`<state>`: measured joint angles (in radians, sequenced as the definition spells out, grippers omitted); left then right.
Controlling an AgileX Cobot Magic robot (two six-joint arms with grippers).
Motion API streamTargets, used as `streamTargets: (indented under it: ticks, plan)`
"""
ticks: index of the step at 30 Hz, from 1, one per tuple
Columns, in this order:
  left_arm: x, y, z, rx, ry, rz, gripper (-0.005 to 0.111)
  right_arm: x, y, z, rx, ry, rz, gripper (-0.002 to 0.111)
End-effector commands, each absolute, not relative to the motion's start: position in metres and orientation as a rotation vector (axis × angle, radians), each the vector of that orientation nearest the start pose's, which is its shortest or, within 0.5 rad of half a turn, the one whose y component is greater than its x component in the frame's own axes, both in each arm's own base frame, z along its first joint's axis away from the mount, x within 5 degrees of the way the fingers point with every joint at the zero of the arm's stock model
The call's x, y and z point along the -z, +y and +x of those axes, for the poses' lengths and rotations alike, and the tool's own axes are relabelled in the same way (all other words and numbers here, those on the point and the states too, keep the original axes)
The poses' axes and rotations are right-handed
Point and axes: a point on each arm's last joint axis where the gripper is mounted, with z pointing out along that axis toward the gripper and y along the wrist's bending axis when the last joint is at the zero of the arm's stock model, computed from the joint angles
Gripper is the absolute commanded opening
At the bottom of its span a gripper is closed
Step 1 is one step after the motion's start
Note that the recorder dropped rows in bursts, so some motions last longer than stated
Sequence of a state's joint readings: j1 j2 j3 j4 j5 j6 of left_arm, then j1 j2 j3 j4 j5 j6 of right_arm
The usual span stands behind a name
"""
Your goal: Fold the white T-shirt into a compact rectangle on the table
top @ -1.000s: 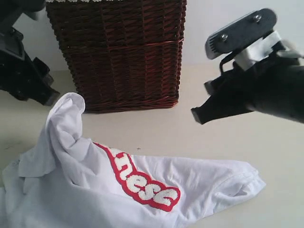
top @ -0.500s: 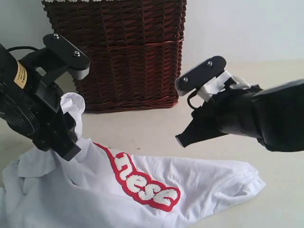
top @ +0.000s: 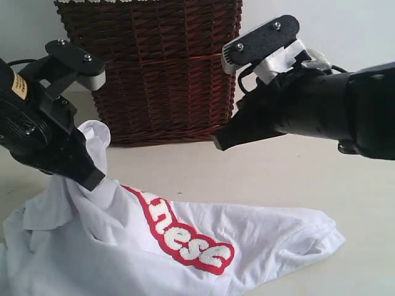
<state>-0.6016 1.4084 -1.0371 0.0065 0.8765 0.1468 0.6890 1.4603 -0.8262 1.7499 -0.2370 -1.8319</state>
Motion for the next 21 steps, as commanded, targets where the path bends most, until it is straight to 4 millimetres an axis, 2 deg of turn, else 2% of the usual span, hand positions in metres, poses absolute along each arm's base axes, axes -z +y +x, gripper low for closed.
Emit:
streamTargets:
  ticks: [1,2,3,4,6,7,8,10,11,13,16,21]
  plan:
    - [-0.278,-0.157,0.228,0.268,2.531,1.007,0.0,-0.266,0.185,0.246,-0.379,1.947,-0.732,0.0]
    - [-0.278,-0.157,0.228,0.272,2.529,1.004,0.0,-0.271,0.18,0.251,-0.417,1.954,-0.669,0.0]
    - [-0.278,-0.157,0.228,0.272,2.529,1.004,0.0,-0.271,0.175,0.255,-0.406,1.965,-0.634,0.0]
    - [-0.278,-0.157,0.228,0.272,2.529,1.004,0.0,-0.271,0.161,0.264,-0.356,1.982,-0.57,0.0]
    - [-0.278,-0.157,0.228,0.27,2.529,1.005,0.0,-0.27,0.129,0.28,-0.09,2.018,-0.447,0.0]
    - [-0.278,-0.157,0.228,0.27,2.529,1.005,0.0,-0.273,0.105,0.287,0.122,2.038,-0.322,0.0]
    - [-0.279,-0.157,0.228,0.271,2.524,1.002,0.0,-0.278,0.087,0.292,0.257,2.042,-0.223,0.0]
    - [-0.279,-0.158,0.229,0.271,2.508,0.998,0.0,-0.285,0.069,0.293,0.453,2.036,-0.213,0.0]
    - [-0.28,-0.158,0.229,0.272,2.506,0.998,0.0,-0.288,0.065,0.291,0.496,2.031,-0.211,0.0]
    - [-0.282,-0.158,0.23,0.273,2.503,0.998,0.0,-0.298,0.061,0.283,0.505,2.003,-0.202,0.0]
    - [-0.282,-0.158,0.23,0.273,2.503,0.998,0.0,-0.305,0.063,0.271,0.409,1.967,-0.247,0.0]
    - [-0.282,-0.16,0.229,0.294,2.499,1.016,0.0,-0.302,0.079,0.245,0.056,1.916,-0.346,0.0]
